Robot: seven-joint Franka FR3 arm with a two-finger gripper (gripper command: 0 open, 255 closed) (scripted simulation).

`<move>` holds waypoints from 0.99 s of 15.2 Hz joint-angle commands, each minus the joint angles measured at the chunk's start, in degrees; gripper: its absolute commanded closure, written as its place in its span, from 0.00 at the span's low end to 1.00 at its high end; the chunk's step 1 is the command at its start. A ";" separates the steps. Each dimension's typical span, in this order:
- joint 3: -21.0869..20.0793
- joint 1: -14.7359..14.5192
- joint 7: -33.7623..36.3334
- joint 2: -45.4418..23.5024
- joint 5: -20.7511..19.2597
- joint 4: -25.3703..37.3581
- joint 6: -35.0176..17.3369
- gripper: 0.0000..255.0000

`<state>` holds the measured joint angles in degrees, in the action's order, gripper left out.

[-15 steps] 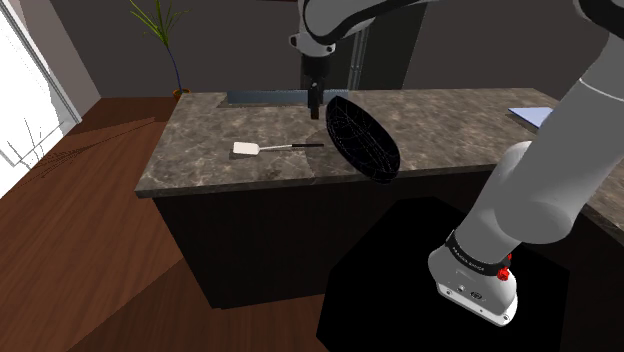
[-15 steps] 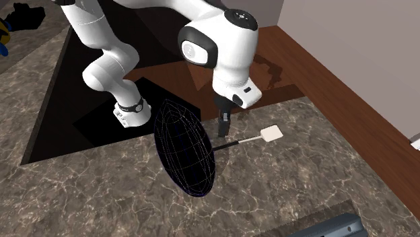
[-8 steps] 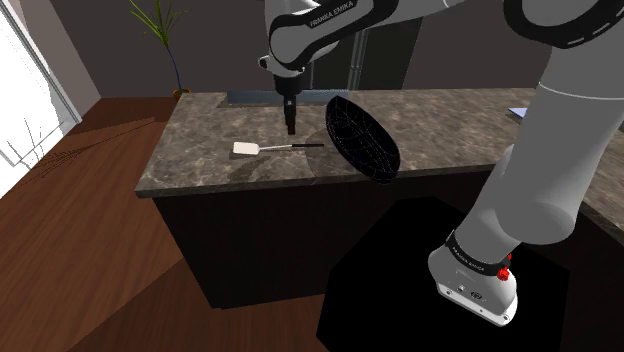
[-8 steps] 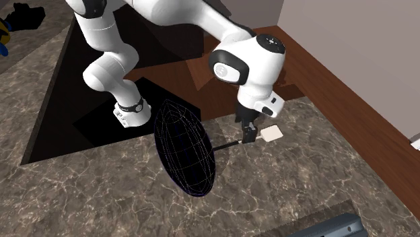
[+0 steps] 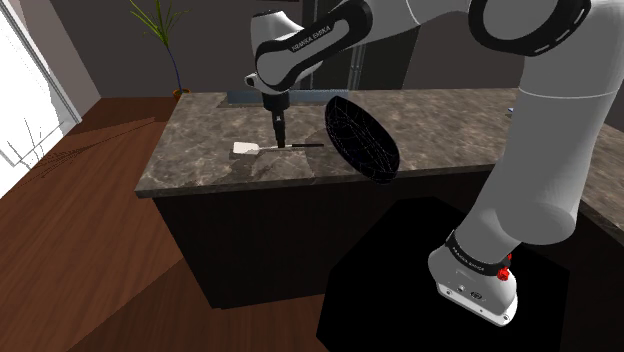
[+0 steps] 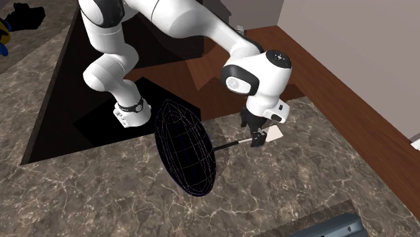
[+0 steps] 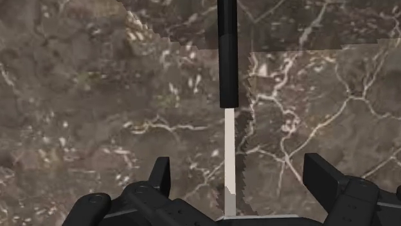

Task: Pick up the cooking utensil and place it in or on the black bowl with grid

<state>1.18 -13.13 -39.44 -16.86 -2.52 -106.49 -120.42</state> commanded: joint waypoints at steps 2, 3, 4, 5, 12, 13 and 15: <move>0.03 0.07 -0.02 -1.29 -0.02 -1.20 -2.52 0.00; 0.03 0.07 -0.02 -1.28 -0.02 -1.21 -2.52 0.00; 0.03 0.07 -0.02 -1.29 -0.02 -1.20 -2.52 0.00; 0.03 0.07 -0.02 -1.29 -0.02 -1.20 -2.52 0.00; 0.03 0.07 -0.02 -1.28 -0.02 -1.20 -2.51 1.00; 0.03 0.07 -0.02 -1.28 -0.02 -1.20 -2.51 1.00; 0.03 0.07 -0.02 -1.28 -0.02 -1.20 -2.51 1.00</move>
<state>1.21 -13.06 -39.47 -18.14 -2.54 -107.69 -122.93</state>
